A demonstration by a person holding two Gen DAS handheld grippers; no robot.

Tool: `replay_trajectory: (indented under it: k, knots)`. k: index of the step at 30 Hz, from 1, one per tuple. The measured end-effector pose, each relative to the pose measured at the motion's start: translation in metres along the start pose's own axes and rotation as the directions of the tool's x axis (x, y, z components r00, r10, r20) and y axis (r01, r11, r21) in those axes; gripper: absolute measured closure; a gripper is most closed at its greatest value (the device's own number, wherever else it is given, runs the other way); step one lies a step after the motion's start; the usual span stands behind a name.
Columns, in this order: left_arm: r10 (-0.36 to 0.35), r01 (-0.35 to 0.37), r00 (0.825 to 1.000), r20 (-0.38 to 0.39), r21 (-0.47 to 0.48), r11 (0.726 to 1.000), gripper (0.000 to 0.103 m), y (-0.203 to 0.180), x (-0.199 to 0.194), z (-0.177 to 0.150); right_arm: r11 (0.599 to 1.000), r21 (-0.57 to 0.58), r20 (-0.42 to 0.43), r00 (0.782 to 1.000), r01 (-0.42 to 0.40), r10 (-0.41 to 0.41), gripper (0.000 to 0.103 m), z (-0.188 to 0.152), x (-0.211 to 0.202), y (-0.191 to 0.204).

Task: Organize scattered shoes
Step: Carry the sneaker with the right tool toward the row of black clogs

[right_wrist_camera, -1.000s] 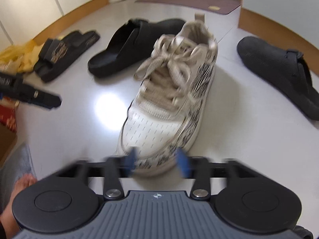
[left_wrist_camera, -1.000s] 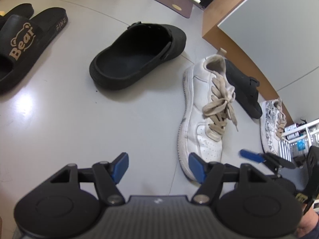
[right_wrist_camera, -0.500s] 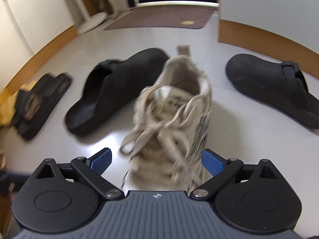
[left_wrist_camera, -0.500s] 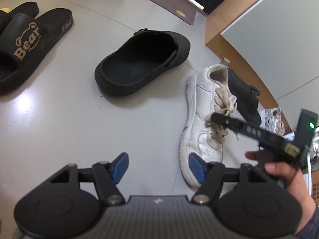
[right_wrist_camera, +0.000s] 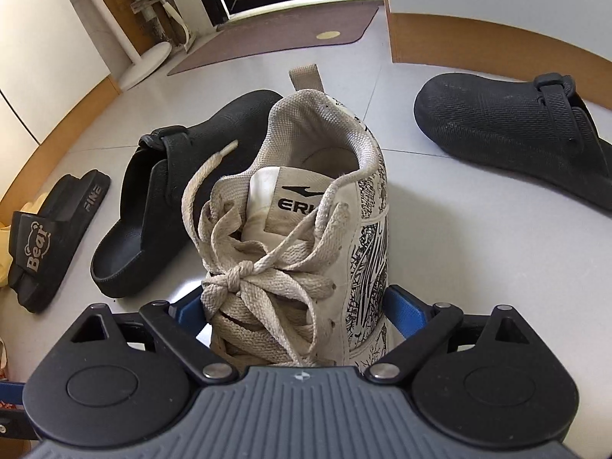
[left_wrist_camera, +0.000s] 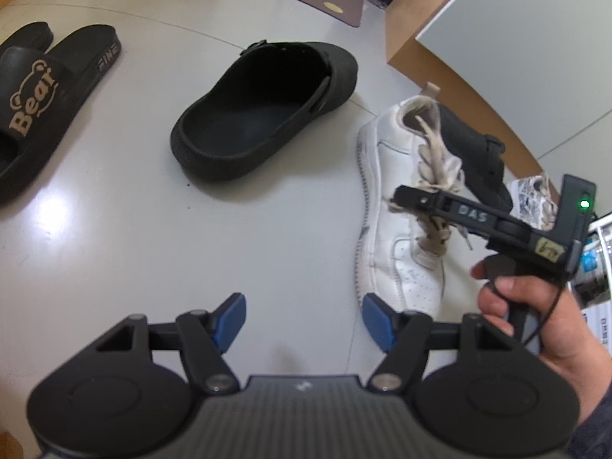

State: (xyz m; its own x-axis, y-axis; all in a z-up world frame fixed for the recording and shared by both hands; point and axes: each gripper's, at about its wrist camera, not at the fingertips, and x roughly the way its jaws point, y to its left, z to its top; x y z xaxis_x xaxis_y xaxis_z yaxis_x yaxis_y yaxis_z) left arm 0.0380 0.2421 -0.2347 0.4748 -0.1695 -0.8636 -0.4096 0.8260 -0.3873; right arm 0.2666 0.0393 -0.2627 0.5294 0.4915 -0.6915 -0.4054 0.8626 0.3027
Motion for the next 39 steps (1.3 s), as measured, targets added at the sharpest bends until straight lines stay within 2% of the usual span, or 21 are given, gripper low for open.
replay_trajectory:
  k: [8,16,19,31,39]
  knots:
    - [0.012,-0.012,1.0,-0.006,-0.048,0.999,0.033,0.012,0.005,0.002,0.998,0.054,0.0,1.0,0.013,-0.013,0.011,-0.008,-0.008,-0.004]
    - [0.031,-0.031,0.999,-0.011,-0.072,0.997,0.033,0.009,0.019,0.003,0.99,0.125,-0.019,0.998,0.068,-0.066,0.012,-0.03,-0.026,-0.001]
    - [0.009,-0.011,1.0,-0.017,-0.127,0.992,0.033,0.014,0.026,-0.002,0.988,0.124,-0.02,0.996,0.09,-0.089,0.012,-0.046,-0.037,0.003]
    - [-0.049,0.051,0.999,0.019,-0.143,0.988,0.033,0.008,0.022,-0.004,0.972,0.177,-0.106,0.985,0.151,-0.134,0.013,-0.084,-0.065,0.016]
    - [-0.082,0.082,0.997,0.005,-0.147,0.986,0.033,0.004,0.022,-0.012,0.951,0.233,-0.147,0.974,0.202,-0.171,0.013,-0.111,-0.083,0.02]
